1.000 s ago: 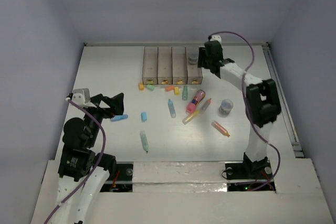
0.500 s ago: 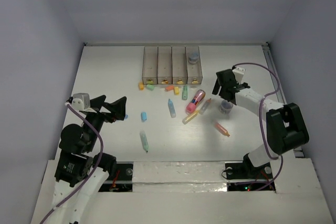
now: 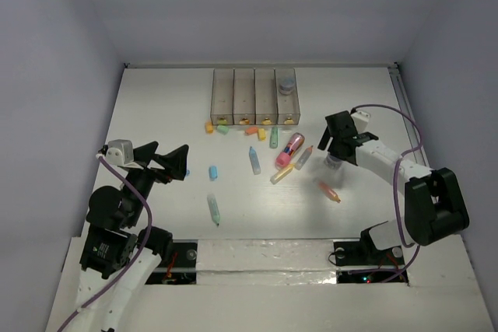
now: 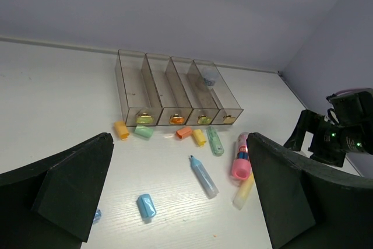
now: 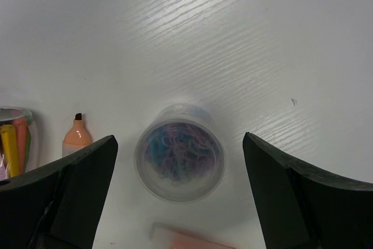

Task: Sort the stationery into containers
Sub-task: Pick up the stationery from the center of the board, then place the stationery in the storage box.

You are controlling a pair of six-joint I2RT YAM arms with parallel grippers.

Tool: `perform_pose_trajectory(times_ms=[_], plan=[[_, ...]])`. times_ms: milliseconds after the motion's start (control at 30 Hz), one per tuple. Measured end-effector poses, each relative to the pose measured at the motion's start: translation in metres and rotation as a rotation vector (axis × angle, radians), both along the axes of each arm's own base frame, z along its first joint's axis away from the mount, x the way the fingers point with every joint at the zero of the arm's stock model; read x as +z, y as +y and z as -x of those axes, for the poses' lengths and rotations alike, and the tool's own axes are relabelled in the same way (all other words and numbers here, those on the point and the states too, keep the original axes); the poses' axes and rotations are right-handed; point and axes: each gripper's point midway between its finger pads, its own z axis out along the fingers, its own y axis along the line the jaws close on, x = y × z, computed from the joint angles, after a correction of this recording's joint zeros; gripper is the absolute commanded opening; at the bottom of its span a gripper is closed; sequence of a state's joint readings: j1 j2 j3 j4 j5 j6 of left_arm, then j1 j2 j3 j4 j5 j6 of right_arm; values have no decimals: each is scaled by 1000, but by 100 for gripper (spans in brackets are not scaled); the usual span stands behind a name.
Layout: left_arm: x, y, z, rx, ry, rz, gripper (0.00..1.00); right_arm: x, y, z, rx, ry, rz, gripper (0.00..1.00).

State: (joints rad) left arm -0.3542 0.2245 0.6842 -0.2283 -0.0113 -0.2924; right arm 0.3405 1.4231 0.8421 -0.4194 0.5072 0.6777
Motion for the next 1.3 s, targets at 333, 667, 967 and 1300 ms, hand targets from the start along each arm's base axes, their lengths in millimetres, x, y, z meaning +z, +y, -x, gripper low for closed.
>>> perform_pose_trajectory(times_ms=[333, 667, 967, 1300], plan=[[0, 0, 1, 0, -3, 1, 99, -8, 7, 3, 20, 29, -33, 73], [0, 0, 1, 0, -2, 1, 99, -7, 7, -1, 43, 36, -11, 49], [0, 0, 1, 0, -2, 1, 99, 22, 8, -12, 105, 8, 23, 49], [-6, -2, -5, 1, 24, -9, 99, 144, 80, -120, 358, -325, -117, 50]])
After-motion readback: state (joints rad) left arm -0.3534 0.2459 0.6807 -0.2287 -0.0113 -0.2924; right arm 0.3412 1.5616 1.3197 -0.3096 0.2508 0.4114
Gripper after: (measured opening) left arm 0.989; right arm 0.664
